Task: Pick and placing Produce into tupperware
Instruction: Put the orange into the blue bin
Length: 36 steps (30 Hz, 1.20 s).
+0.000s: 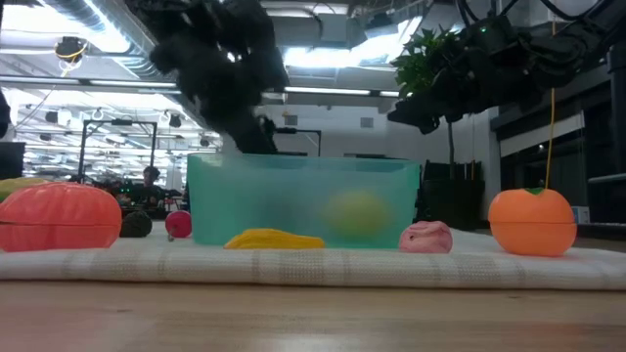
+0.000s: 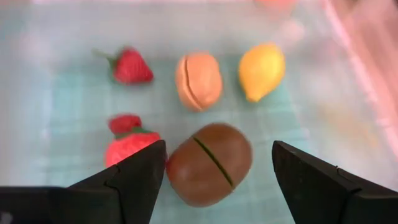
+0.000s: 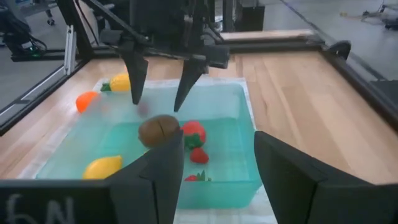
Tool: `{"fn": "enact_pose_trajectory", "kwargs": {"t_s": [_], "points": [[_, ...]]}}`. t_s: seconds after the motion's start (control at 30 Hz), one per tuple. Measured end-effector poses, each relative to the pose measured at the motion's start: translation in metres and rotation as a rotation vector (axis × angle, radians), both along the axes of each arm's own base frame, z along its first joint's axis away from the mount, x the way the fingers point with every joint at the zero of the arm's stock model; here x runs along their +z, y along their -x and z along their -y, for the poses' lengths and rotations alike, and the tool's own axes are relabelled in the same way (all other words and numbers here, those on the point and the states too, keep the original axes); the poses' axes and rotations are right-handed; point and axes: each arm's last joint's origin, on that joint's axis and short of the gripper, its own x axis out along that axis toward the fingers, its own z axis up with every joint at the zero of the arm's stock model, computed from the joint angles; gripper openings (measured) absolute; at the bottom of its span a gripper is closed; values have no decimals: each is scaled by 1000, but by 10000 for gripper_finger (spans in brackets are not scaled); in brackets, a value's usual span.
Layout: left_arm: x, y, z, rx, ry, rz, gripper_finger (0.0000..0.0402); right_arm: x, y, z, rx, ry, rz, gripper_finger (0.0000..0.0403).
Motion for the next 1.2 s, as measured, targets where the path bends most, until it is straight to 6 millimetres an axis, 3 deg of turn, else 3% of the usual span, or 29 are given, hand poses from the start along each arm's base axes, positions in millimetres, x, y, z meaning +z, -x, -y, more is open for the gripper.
{"fn": "enact_pose_trajectory", "kwargs": {"t_s": [0.17,0.43,0.6,0.8,1.03,1.2], "points": [[27,28,0,54,-63,103,286,13,12,-7,7,10,4,195],[60,98,9,93,-105,347,286,35,37,-32,72,40,18,195],[56,136,15,147,-128,450,286,41,50,-52,106,42,-9,195],[45,167,21,153,-136,544,286,37,70,-66,69,72,32,195],[32,185,21,191,-118,606,286,5,91,-72,12,-3,45,195],[33,189,21,203,-97,628,286,-6,101,-77,15,-85,45,195]]}}
